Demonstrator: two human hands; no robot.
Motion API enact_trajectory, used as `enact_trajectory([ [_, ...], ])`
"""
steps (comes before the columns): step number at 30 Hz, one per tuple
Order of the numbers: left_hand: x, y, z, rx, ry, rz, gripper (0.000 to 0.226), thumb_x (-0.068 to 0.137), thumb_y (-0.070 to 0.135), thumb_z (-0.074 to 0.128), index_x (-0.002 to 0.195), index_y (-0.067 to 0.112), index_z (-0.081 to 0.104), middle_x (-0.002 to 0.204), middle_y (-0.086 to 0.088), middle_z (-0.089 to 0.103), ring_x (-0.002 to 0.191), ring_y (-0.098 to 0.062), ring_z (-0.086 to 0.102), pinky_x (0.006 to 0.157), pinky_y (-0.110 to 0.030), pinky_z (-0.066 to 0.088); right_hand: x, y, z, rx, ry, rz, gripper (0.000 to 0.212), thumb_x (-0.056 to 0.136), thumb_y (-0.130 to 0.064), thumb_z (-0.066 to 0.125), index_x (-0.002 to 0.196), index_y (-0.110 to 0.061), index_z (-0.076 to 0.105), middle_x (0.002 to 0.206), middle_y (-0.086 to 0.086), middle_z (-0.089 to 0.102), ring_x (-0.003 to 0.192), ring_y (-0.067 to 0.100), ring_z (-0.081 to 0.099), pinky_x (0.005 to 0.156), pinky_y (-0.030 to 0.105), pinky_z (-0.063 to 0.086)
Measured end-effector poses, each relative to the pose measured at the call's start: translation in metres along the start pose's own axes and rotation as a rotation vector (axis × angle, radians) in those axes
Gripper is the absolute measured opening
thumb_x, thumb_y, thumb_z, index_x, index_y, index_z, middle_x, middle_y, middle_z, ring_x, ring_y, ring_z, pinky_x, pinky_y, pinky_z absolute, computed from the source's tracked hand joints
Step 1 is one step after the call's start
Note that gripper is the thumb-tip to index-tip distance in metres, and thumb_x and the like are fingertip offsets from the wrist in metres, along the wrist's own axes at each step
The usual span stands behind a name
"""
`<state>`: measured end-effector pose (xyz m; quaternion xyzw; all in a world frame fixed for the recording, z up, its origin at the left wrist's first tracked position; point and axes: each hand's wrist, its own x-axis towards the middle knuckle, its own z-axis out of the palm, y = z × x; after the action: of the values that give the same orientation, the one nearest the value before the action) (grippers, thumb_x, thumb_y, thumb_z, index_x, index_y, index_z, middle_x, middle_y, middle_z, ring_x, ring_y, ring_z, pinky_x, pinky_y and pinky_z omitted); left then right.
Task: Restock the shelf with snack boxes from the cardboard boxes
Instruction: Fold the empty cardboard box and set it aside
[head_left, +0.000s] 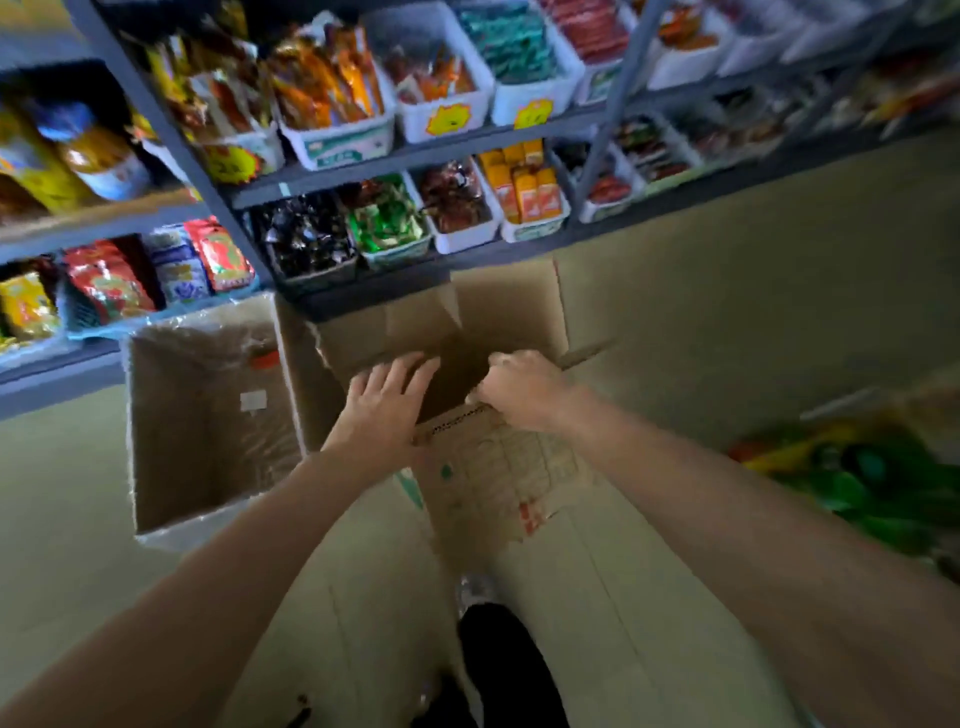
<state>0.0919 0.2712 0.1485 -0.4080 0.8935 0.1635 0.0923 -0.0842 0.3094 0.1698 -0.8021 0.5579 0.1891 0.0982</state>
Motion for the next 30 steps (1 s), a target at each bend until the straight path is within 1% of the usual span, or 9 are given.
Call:
enact_trajectory([
  [3,-0.05,0.072,-0.004,-0.129,-0.33,0.194,0.05,0.091,0.039,0.051,0.138,0.026,0.04,0.136,0.002,0.05,0.123,-0.019,0.049,0.102,-0.032,0.039,-0.095,-0.026,0.008,0.044,-0.025,0.067,0.04,0.093,-0.006,0.043,0.122,-0.026,0.06,0.11,0.005,0.065,0.114,0.025,0.053,0.083,0.036,0.049],
  [7,-0.122,0.16,0.012,0.05,-0.422,0.508,0.034,0.091,0.037,0.041,0.117,0.017,0.054,0.106,-0.005,0.066,0.097,-0.023,0.063,0.076,-0.03,0.046,-0.222,-0.061,0.035,0.087,-0.193,0.139,0.021,0.092,-0.013,0.053,0.109,-0.017,0.065,0.105,0.004,0.067,0.111,0.024,0.055,0.085,0.037,0.05],
  [11,-0.173,0.25,0.04,0.168,-0.529,0.701,0.019,0.094,0.027,0.045,0.105,0.013,0.054,0.088,-0.005,0.065,0.076,-0.02,0.062,0.048,-0.018,0.037,-0.336,-0.091,0.081,0.127,-0.245,0.294,0.03,0.089,-0.012,0.054,0.116,-0.022,0.063,0.108,0.004,0.066,0.109,0.024,0.057,0.081,0.035,0.049],
  [13,-0.2,0.296,0.053,0.217,-0.549,0.754,0.017,0.094,0.023,0.044,0.104,0.012,0.053,0.077,-0.001,0.057,0.068,-0.017,0.055,0.047,-0.019,0.034,-0.39,-0.104,0.107,0.14,-0.263,0.357,0.034,0.088,-0.015,0.058,0.121,-0.025,0.061,0.109,0.003,0.065,0.109,0.023,0.058,0.082,0.035,0.05],
  [18,-0.281,0.405,0.107,0.334,-0.576,0.801,0.017,0.095,0.022,0.043,0.09,0.008,0.051,0.071,-0.001,0.047,0.058,-0.016,0.046,0.045,-0.022,0.031,-0.522,-0.143,0.185,0.19,-0.264,0.456,0.033,0.091,-0.021,0.057,0.123,-0.027,0.059,0.115,-0.001,0.063,0.112,0.02,0.053,0.084,0.034,0.048],
  [20,-0.321,0.452,0.137,0.367,-0.596,0.829,0.018,0.094,0.022,0.044,0.094,0.005,0.051,0.069,-0.001,0.044,0.061,-0.018,0.047,0.043,-0.021,0.028,-0.581,-0.163,0.219,0.18,-0.24,0.46,0.033,0.093,-0.021,0.055,0.126,-0.028,0.056,0.115,-0.002,0.062,0.112,0.019,0.05,0.083,0.032,0.043],
  [24,-0.412,0.549,0.207,0.365,-0.693,0.94,0.023,0.09,0.021,0.05,0.097,-0.001,0.055,0.067,0.001,0.043,0.068,-0.02,0.052,0.057,-0.029,0.046,-0.709,-0.215,0.284,0.173,-0.211,0.436,0.036,0.097,-0.012,0.043,0.126,-0.028,0.055,0.11,-0.004,0.063,0.109,0.018,0.045,0.079,0.027,0.033],
  [27,-0.476,0.611,0.255,0.332,-0.788,1.029,0.022,0.091,0.019,0.051,0.099,-0.001,0.055,0.076,-0.006,0.055,0.07,-0.023,0.059,0.055,-0.029,0.044,-0.796,-0.254,0.338,0.185,-0.243,0.469,0.035,0.096,-0.009,0.041,0.122,-0.026,0.057,0.112,-0.006,0.063,0.112,0.019,0.042,0.081,0.029,0.031],
  [30,-0.522,0.656,0.289,0.285,-0.831,1.128,0.028,0.092,0.024,0.052,0.112,0.005,0.05,0.102,-0.011,0.062,0.082,-0.021,0.062,0.055,-0.023,0.045,-0.866,-0.289,0.373,0.225,-0.317,0.539,0.031,0.095,-0.011,0.044,0.118,-0.024,0.059,0.113,-0.005,0.063,0.114,0.019,0.041,0.084,0.031,0.03],
])
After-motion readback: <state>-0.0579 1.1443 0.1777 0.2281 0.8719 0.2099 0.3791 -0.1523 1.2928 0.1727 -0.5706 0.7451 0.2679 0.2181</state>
